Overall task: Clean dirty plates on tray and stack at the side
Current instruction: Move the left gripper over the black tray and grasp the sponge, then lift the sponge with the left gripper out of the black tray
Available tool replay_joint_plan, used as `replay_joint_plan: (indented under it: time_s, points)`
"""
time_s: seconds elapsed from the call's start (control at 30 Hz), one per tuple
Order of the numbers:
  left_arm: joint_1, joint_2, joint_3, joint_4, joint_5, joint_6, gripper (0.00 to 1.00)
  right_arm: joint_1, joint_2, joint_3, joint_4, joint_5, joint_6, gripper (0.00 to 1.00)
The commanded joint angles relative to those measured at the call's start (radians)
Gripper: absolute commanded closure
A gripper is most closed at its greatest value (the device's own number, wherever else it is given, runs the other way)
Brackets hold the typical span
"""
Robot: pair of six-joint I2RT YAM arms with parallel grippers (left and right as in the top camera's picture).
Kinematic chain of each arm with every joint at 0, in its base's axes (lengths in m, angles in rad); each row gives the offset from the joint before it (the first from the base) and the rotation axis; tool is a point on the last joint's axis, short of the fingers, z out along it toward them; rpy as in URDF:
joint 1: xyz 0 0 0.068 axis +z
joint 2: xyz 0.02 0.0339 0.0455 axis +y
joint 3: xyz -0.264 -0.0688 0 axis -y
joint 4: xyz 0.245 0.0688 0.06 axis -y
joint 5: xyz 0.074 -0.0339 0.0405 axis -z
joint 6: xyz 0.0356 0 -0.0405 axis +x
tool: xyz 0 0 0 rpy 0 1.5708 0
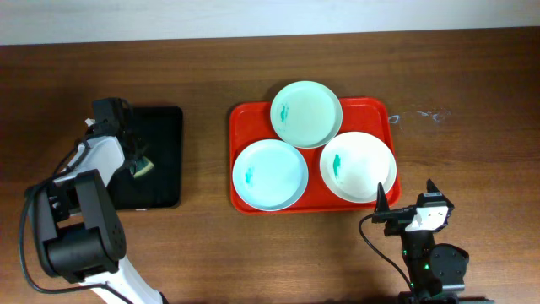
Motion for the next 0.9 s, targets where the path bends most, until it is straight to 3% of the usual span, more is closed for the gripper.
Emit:
replay_joint_plan:
  time_s: [0.0,0.03,0.07,0.1,0.13,0.43,0.5,0.53,0.6,0.67,0.7,0.73,0.77,0.8,0.83,0.87]
  points:
    - [0.003,0.023,0.007,-0.002,0.000,0.003,1.00,0.006,-0.007,-0.007,-0.004,0.009,0.004,0.01]
    - [0.003,0.023,0.007,-0.005,0.000,0.003,1.00,0.006,-0.007,-0.007,-0.004,0.009,0.004,0.01]
    - [0.003,0.023,0.007,-0.013,0.001,0.003,0.80,0.006,-0.007,-0.007,-0.004,0.009,0.004,0.01]
    - [0.003,0.023,0.007,-0.026,0.004,0.003,0.45,0.006,-0.007,-0.007,-0.004,0.009,0.004,0.02]
    - [0.003,0.023,0.007,-0.047,0.009,0.003,0.01,0.006,-0.007,-0.007,-0.004,0.009,0.004,0.01]
    - [0.003,0.023,0.007,-0.271,0.163,0.002,0.01,0.006,-0.007,-0.007,-0.004,0.009,0.004,0.02]
    - [0.003,0.023,0.007,-0.291,0.163,0.002,0.14,0.006,-0.007,-0.007,-0.004,0.009,0.004,0.01]
    - [0.003,0.023,0.007,-0.299,0.163,0.002,0.33,0.006,-0.007,-0.007,-0.004,0.009,0.004,0.01]
    - [0.003,0.023,0.007,-0.308,0.163,0.002,0.82,0.006,-0.007,-0.007,-0.004,0.009,0.004,0.01]
    - [0.003,0.023,0.007,-0.308,0.163,0.002,0.99,0.006,-0.007,-0.007,-0.004,0.009,0.004,0.01]
    - [0.003,0.023,0.007,-0.307,0.163,0.002,1.00,0.006,-0.007,-0.007,-0.004,0.009,0.004,0.01]
    - [0.003,0.023,0.007,-0.303,0.163,0.002,0.99,0.006,-0.007,-0.007,-0.004,0.009,0.004,0.01]
    - [0.003,0.023,0.007,-0.294,0.163,0.002,0.87,0.006,-0.007,-0.007,-0.004,0.009,0.004,0.01]
    - [0.003,0.023,0.007,-0.283,0.163,0.002,0.60,0.006,-0.007,-0.007,-0.004,0.009,0.004,0.01]
    - [0.003,0.023,0.007,-0.269,0.162,0.002,0.10,0.006,-0.007,-0.007,-0.004,0.009,0.004,0.01]
    - [0.003,0.023,0.007,-0.251,0.158,0.002,0.01,0.006,-0.007,-0.007,-0.004,0.009,0.004,0.01]
